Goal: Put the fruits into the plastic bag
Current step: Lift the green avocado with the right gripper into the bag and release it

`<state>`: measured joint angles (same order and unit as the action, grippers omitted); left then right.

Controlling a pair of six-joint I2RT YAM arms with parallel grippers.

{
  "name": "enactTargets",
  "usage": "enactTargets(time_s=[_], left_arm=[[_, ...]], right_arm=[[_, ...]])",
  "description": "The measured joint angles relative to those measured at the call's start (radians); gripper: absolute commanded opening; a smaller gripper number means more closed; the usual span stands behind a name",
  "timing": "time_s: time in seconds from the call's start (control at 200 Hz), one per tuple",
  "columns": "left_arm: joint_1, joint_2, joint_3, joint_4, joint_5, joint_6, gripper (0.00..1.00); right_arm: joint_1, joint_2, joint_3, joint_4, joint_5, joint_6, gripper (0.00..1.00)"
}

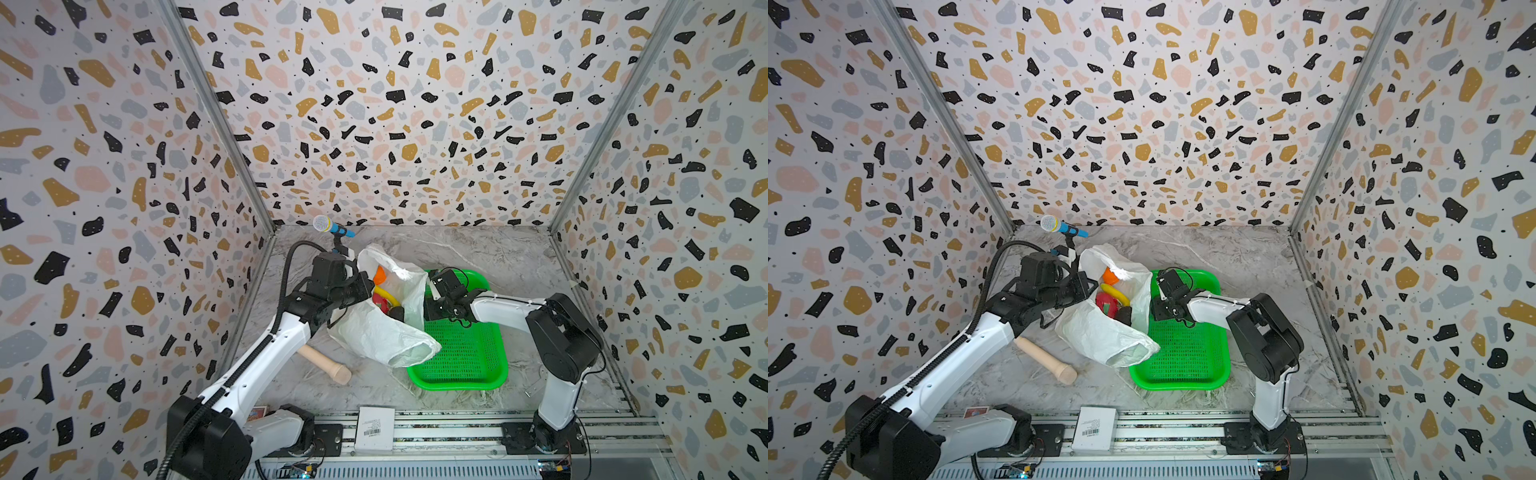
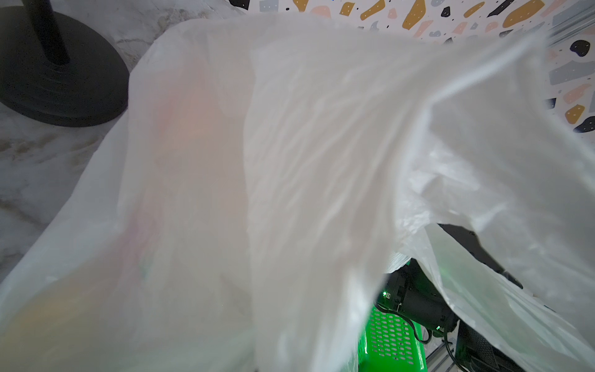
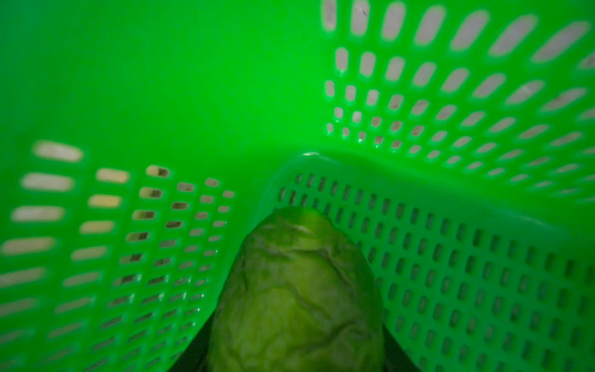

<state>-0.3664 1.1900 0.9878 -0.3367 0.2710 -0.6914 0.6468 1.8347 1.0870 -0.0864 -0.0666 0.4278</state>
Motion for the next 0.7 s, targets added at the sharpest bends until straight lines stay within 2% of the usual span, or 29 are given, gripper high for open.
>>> enactTargets(time_s=[0.145,0.41,0.536,0.701], left_arm=[[0.000,0.000,0.000,0.000,0.000,0.000,0.00],[0.000,0.000,0.000,0.000,0.001,0.000,0.00],[0.000,0.000,0.000,0.001,0.001,0.000,0.00],[0.000,0.000,0.000,0.001,0.002,0.000,0.00]], right_arm=[[-0.021,-0.112,-0.056,-0.005,0.020,0.006,0.47],[-0.024,-0.505,-0.109,-0.039,0.103,0.008,0.48],[0.021,-0.625,-0.095,-0.033,0.005,-0.030,0.48],[0.119,-0.596,-0.071,-0.041,-0.157,-0.060,0.48]])
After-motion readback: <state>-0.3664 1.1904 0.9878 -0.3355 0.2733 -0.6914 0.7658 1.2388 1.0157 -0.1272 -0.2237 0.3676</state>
